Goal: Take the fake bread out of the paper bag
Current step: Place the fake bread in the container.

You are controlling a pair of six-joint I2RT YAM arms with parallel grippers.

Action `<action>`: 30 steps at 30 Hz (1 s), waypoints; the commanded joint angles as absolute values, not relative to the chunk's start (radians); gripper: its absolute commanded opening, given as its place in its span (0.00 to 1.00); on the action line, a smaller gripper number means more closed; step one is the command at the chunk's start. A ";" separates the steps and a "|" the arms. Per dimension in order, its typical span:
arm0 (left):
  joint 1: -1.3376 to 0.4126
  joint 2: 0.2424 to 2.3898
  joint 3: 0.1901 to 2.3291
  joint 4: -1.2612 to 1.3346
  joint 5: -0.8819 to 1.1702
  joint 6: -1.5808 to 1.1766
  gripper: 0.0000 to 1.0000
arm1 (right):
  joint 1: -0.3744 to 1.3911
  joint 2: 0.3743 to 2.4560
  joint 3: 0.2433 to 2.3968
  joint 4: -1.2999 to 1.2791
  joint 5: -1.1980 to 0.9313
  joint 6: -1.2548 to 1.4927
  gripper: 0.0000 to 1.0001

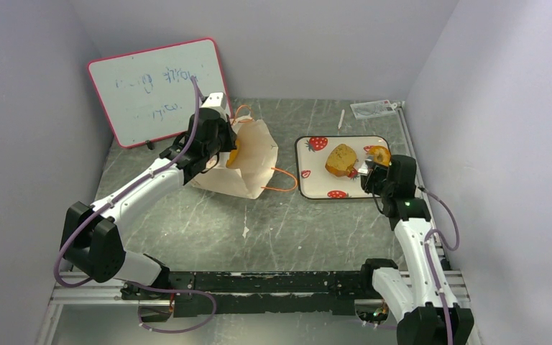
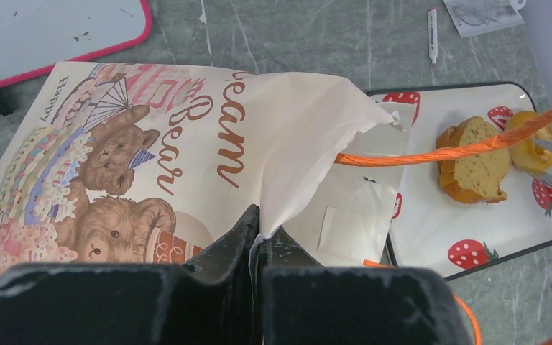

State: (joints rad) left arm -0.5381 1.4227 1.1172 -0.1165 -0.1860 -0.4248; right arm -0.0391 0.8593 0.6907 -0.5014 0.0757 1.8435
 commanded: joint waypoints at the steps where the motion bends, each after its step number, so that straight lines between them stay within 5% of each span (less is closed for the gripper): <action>1: -0.531 1.394 1.106 -0.082 -0.161 -0.413 0.07 | -0.049 0.825 0.731 -0.521 0.093 1.779 0.39; 30: -0.511 1.376 1.027 -0.046 0.012 -0.294 0.07 | -0.046 0.759 0.972 -0.801 -0.296 0.791 0.27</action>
